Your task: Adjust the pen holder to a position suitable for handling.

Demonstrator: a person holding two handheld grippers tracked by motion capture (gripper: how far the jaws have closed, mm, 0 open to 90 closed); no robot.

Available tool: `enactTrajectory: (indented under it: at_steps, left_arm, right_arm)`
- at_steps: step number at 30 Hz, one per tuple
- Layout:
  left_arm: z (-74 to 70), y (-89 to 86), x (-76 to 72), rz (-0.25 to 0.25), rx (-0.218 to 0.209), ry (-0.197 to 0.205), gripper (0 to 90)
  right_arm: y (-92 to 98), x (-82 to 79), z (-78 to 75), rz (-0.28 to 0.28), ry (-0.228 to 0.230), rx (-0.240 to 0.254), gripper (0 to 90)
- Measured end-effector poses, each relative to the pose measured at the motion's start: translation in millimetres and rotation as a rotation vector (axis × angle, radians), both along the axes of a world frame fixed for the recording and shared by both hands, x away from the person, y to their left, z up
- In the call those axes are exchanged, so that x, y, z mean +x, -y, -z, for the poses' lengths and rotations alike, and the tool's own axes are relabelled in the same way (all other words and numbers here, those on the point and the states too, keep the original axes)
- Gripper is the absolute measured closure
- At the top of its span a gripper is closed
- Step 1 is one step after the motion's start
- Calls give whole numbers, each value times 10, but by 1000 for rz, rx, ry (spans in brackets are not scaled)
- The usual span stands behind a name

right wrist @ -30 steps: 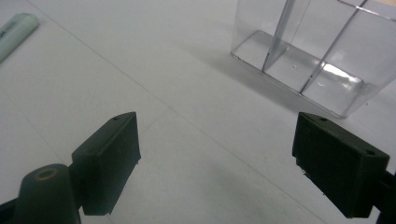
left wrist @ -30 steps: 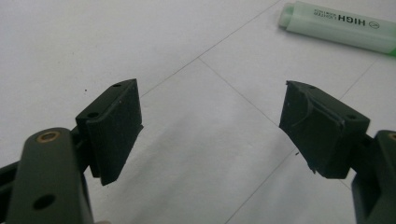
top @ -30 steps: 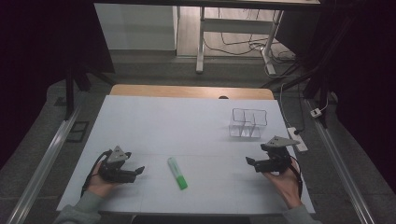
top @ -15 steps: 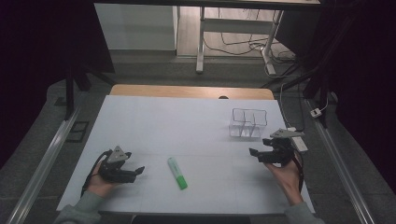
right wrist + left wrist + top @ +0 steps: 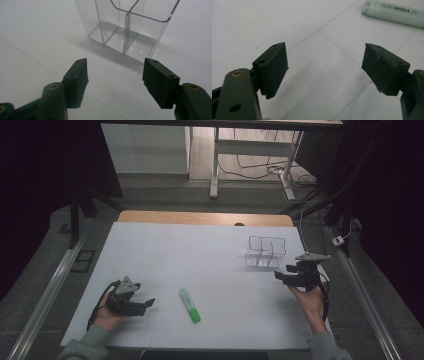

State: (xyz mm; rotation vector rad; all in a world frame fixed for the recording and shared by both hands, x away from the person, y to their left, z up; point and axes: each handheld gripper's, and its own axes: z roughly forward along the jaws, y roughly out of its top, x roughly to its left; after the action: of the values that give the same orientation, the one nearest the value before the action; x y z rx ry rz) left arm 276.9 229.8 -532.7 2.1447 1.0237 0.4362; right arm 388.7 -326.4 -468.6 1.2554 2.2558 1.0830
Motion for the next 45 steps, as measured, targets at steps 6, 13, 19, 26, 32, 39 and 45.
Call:
enactTrajectory:
  at_steps: [6,13,19,26,32,39,45]
  left_arm:
    - [-6,-15,4,-8,-7,1,206]
    - [-2,-8,17,-1,-8,1,206]
    - [0,-3,23,0,-7,0,206]
    - [3,-1,25,-2,-4,-1,206]
    - [7,-1,29,-3,-1,-3,206]
    - [10,9,27,-1,4,-3,205]
    - [10,9,25,0,3,-2,205]
  right_arm:
    - [75,87,-75,47,-20,-27,494]
    - [161,238,-160,98,-45,-29,657]
    - [203,357,-147,138,-55,-58,802]
    - [256,507,-111,185,-70,-78,895]
    - [309,640,-18,215,-80,-92,896]
    - [357,771,26,206,-71,-65,895]
    - [342,853,100,177,-94,-25,896]
